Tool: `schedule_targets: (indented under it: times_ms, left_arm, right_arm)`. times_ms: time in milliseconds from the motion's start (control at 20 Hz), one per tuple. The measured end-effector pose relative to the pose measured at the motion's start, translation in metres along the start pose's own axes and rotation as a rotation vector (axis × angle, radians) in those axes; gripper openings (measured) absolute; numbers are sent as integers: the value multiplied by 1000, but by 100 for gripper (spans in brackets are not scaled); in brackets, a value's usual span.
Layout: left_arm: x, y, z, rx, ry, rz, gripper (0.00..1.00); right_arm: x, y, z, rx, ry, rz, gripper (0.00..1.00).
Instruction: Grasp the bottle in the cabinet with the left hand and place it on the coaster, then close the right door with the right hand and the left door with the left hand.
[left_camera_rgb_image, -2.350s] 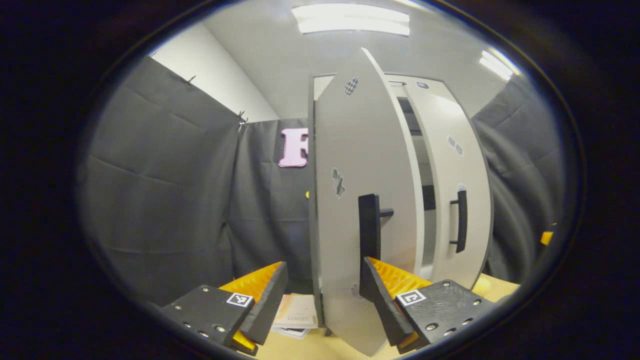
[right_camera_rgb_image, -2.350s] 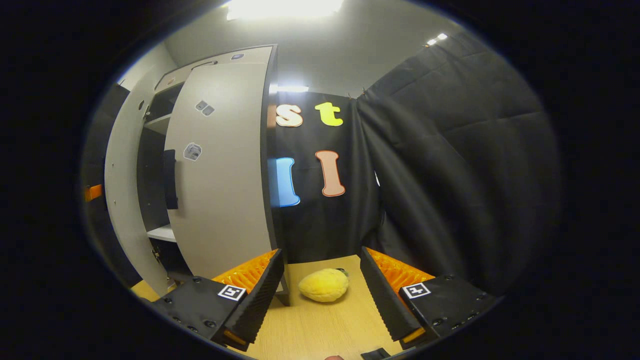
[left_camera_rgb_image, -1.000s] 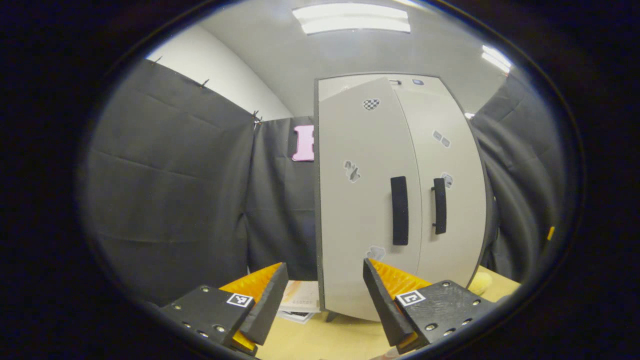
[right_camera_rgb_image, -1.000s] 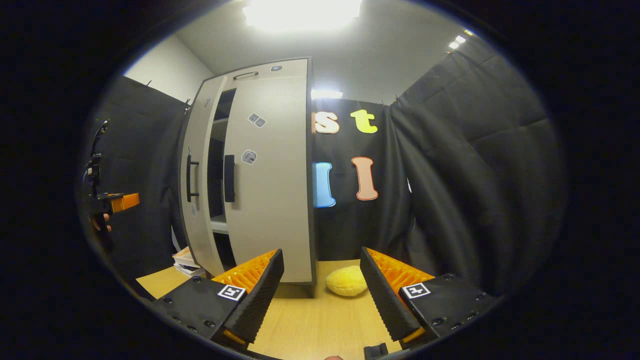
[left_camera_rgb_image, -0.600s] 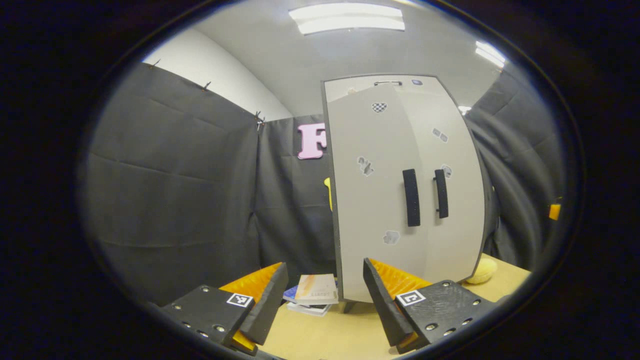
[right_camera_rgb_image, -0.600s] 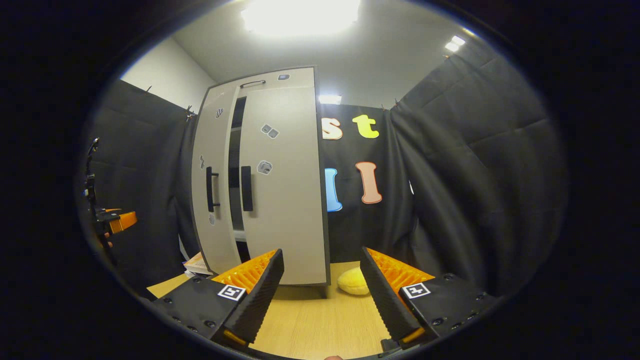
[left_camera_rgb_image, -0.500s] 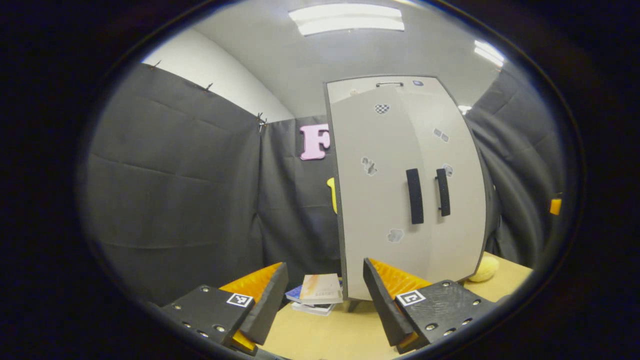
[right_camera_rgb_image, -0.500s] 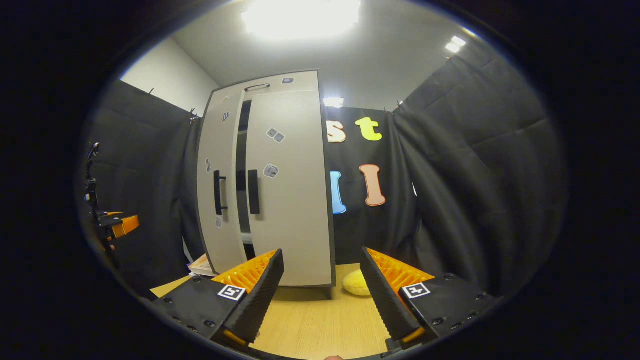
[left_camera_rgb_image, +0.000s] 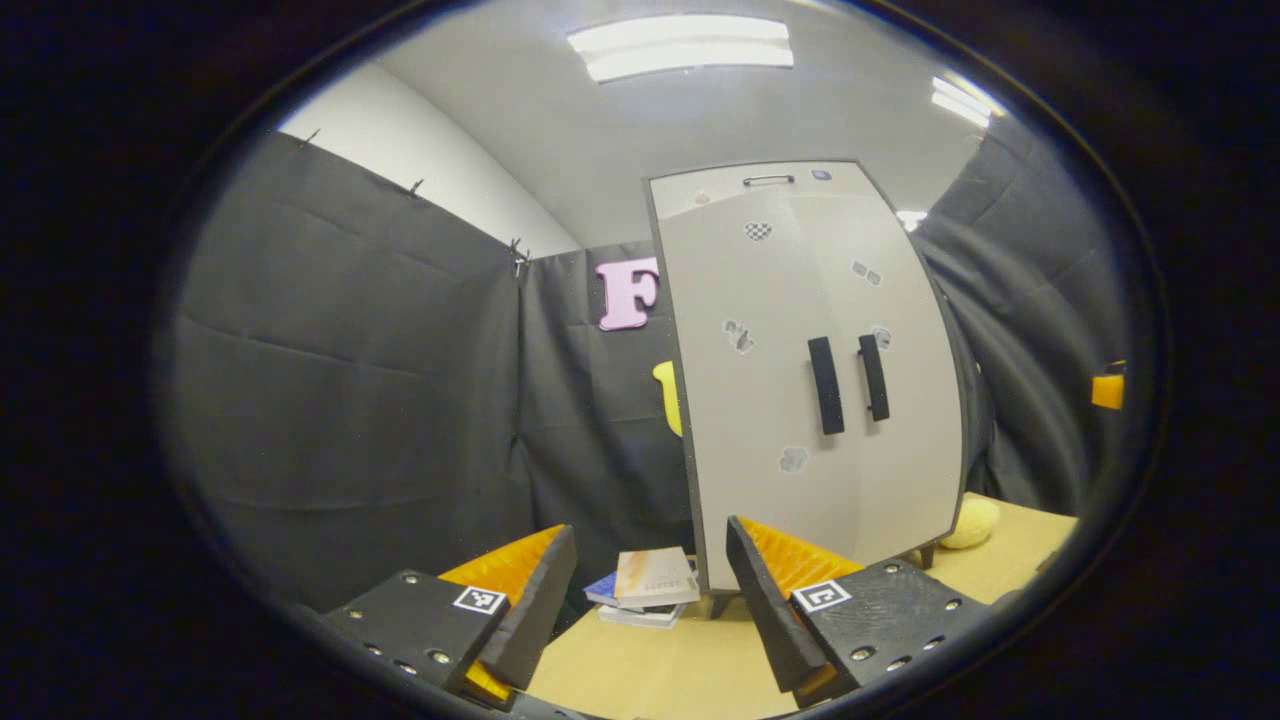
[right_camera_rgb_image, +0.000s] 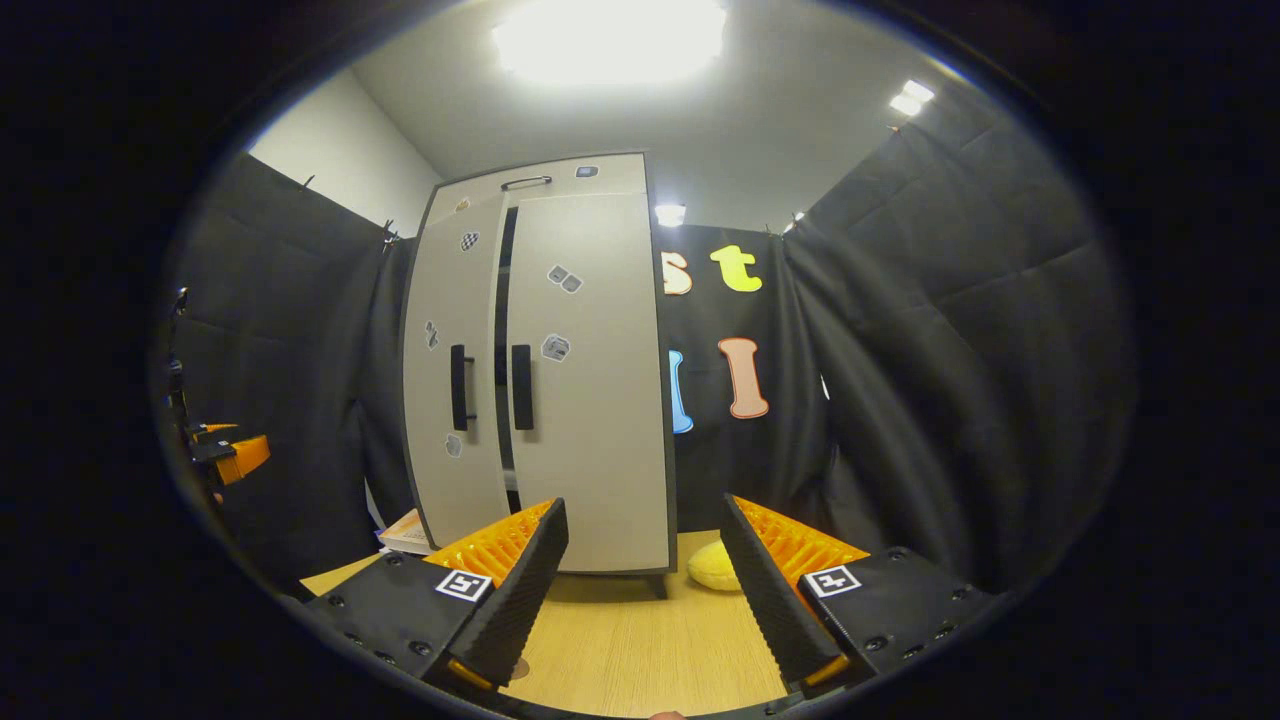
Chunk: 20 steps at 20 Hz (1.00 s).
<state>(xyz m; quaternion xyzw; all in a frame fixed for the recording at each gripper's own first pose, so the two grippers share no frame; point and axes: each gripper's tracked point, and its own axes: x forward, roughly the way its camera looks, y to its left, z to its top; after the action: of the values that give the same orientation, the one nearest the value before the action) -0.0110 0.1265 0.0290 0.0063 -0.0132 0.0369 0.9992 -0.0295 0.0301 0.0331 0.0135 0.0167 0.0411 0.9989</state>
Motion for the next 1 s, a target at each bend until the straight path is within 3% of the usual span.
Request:
schedule_targets:
  times_ms: [50, 100, 250, 300, 350, 500, 550, 1000]
  left_arm:
    - [-2, 0, 1, 3, -5, 0, 94]
    - [-1, -1, 3, 4, -10, -2, 88]
    - [-2, -3, 6, 8, -17, -8, 88]
    - [-3, -3, 8, 13, -21, -8, 94]
    - [-3, -4, 9, 16, -23, -9, 88]
    - [-5, -7, 7, 12, -16, -18, 88]
    - [-6, -8, 3, 7, -7, -20, 95]
    - [-8, -9, -1, 0, 12, -19, 94]
  right_arm:
    - [-3, 0, 0, -3, -5, -3, 97]
    - [-6, 0, 1, -3, -10, -3, 98]
    - [-9, 0, 4, -3, -20, -6, 97]
    - [-10, -1, 5, -2, -20, -8, 97]
    - [-10, -1, 6, -2, -22, -9, 97]
    - [-12, 0, 6, -5, -21, -9, 98]
    - [-12, 0, 6, -6, -19, -9, 98]
    - [-13, 4, 5, -14, -16, -9, 98]
